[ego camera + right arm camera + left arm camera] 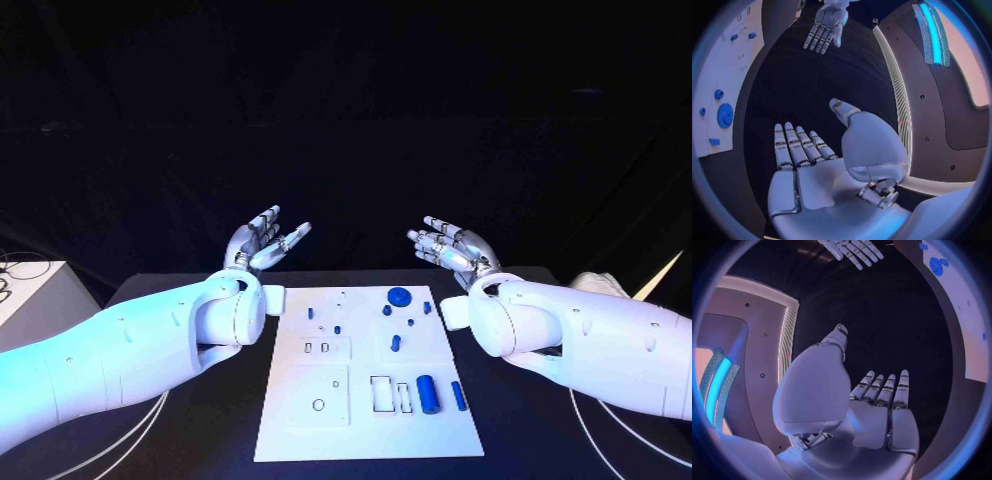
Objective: Assemble the parts on the task board
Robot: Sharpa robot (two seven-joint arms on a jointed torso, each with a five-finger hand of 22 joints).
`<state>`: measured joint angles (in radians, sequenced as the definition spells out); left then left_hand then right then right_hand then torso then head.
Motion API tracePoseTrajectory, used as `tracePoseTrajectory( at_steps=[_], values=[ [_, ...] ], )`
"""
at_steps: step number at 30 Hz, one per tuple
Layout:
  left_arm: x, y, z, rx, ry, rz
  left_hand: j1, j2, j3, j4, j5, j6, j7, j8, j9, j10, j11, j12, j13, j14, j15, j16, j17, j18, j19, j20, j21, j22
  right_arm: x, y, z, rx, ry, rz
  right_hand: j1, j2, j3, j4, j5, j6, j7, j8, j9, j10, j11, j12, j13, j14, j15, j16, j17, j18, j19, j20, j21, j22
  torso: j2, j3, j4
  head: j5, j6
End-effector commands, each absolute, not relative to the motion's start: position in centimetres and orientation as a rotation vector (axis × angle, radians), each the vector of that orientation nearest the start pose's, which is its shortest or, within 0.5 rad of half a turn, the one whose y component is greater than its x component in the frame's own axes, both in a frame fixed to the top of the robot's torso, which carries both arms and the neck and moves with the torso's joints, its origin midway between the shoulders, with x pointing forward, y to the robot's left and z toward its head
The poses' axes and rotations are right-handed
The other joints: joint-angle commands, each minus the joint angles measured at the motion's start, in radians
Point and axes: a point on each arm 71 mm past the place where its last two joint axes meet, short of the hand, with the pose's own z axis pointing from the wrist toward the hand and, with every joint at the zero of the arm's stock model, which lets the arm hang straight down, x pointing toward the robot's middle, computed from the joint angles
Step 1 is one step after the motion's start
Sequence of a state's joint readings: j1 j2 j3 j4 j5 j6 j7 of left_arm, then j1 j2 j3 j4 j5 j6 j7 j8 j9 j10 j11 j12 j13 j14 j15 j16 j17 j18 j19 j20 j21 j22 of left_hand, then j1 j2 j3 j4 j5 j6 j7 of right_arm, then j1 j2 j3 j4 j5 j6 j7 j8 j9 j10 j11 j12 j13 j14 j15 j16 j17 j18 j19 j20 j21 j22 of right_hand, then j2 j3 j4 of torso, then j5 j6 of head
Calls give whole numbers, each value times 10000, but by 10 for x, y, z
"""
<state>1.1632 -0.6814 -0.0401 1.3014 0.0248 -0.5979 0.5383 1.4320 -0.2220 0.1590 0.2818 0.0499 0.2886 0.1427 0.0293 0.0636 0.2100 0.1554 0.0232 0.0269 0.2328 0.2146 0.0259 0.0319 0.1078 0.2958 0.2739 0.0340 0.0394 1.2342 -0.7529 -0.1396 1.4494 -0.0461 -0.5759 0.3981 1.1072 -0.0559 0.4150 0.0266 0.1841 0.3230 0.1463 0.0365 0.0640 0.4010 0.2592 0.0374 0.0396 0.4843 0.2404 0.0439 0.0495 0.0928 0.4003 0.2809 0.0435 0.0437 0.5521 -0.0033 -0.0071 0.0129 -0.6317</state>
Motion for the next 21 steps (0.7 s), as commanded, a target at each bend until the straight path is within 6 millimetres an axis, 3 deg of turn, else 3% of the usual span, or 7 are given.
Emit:
tracePoseTrajectory(
  at_steps=[1,7,9,11,14,16,21],
  values=[
    [529,207,-198,-10969,11535,-14014,614,-87,34,172,83,166,579,76,40,154,33,49,21,148,59,51,24,243,160,92,71,22,503,-192,-199,9929,15408,13524,841,-69,251,-255,-102,641,1521,134,95,781,68,97,62,868,21,164,108,245,594,96,132,79,1,-1,-3,-1,0],
    [529,207,-197,-10954,11526,-14033,653,377,326,143,44,734,791,242,166,812,272,161,96,856,146,228,153,264,661,158,250,125,507,-193,-196,9616,15813,13565,1573,-198,340,-731,-372,2679,1348,625,443,3324,-184,357,215,3462,-303,639,414,569,2234,81,504,224,1,-1,-3,-1,0],
    [516,221,-192,-10942,11810,-14558,664,494,429,127,32,1108,869,350,249,1262,360,184,120,1504,253,371,260,160,1219,166,466,224,515,-209,-176,6102,14914,12249,1815,-282,407,-876,-351,3771,1193,898,619,4729,-377,511,265,4113,-515,832,493,793,3618,75,818,333,258,-21,-12,-71,-191],
    [512,223,-190,-10837,11881,-14680,673,753,641,84,26,1864,1095,587,420,2509,739,362,220,3744,113,999,635,244,3609,169,1285,636,516,-210,-172,5391,14814,11946,1986,-373,514,-989,-281,4616,1098,1094,743,5220,-508,524,257,4591,-671,988,549,911,4167,30,1023,370,328,-23,-6,-91,-183],
    [507,224,-187,-10709,12017,-14866,684,861,772,34,32,2573,1040,818,583,3978,823,586,322,5380,-81,1528,937,471,4308,142,1716,789,518,-212,-165,4364,14714,11492,2077,-489,700,-1014,-205,5319,970,1219,806,5747,-663,444,241,5286,-889,1232,665,925,4901,-177,1269,394,456,-29,6,-116,-146],
    [502,225,-185,-10639,12147,-15007,694,953,905,-70,19,3665,1195,1182,827,6165,698,1050,478,6089,-270,1849,1130,663,4829,111,2063,915,519,-213,-160,3594,14686,11121,2081,-591,828,-1003,-170,5630,874,1327,838,6169,-788,460,254,5679,-1037,1370,771,928,5258,-325,1394,410,565,-36,42,-158,-106],
    [492,228,-179,-10564,12402,-15282,699,907,1230,-392,24,5238,989,1719,1148,7479,339,1166,444,7453,-720,2580,1768,760,5807,-203,2913,1276,521,-213,-150,1872,14845,10168,2130,-843,979,-1026,-105,6307,579,1562,950,7205,-1149,433,287,7164,-1591,2004,1302,905,6595,-922,2212,744,802,-28,97,-185,-63]
  ],
)
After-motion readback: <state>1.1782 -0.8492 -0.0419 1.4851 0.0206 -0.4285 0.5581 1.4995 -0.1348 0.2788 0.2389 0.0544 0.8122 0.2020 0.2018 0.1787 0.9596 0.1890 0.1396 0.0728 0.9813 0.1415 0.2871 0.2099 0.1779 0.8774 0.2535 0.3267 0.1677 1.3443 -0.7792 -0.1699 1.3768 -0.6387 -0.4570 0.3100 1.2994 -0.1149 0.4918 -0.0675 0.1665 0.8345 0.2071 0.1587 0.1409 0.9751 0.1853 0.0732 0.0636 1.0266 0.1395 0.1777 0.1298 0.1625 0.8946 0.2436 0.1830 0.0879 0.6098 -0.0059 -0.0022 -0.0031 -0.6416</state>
